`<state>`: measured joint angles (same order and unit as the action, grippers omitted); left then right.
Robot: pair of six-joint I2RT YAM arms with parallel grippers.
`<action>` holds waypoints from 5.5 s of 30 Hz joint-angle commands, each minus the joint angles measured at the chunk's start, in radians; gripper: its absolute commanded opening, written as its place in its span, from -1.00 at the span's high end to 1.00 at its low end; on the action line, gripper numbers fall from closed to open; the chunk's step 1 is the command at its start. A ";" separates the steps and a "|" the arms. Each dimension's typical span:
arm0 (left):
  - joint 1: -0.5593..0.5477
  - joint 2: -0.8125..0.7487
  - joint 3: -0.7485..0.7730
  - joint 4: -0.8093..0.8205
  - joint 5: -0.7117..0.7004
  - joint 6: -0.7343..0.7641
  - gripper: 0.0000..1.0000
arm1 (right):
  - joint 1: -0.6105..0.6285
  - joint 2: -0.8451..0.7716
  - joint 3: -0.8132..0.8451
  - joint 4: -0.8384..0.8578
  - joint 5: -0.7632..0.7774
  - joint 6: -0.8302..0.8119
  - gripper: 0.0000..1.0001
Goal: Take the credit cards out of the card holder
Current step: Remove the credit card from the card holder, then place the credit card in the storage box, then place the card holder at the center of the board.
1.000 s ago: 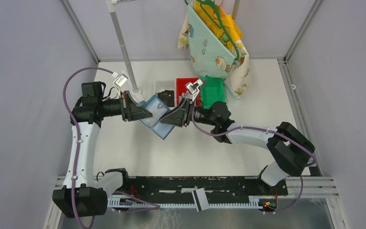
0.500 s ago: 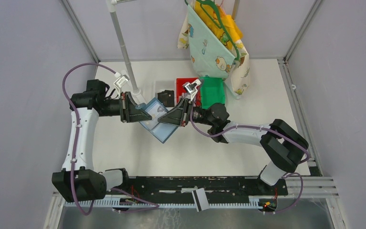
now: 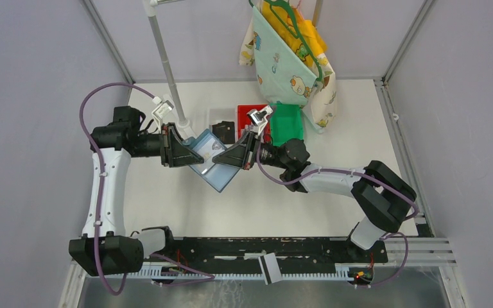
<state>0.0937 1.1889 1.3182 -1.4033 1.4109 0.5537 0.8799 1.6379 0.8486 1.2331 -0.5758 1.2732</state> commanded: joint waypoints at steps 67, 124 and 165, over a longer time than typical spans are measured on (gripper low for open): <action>0.036 0.015 0.169 -0.062 0.136 0.009 0.96 | 0.041 -0.132 -0.214 0.194 0.065 -0.072 1.00; 0.021 -0.324 -0.025 0.302 0.139 0.234 0.96 | -0.411 0.465 0.801 -1.372 0.227 -1.063 1.00; -0.131 -0.168 -0.012 0.296 -0.118 0.433 0.96 | -0.110 -0.181 -0.224 0.301 -0.121 0.072 -0.96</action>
<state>-0.0204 1.0405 1.2819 -1.1297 1.3285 0.8841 0.7219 1.4487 0.6373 1.2861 -0.7326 1.2144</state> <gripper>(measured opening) 0.122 0.979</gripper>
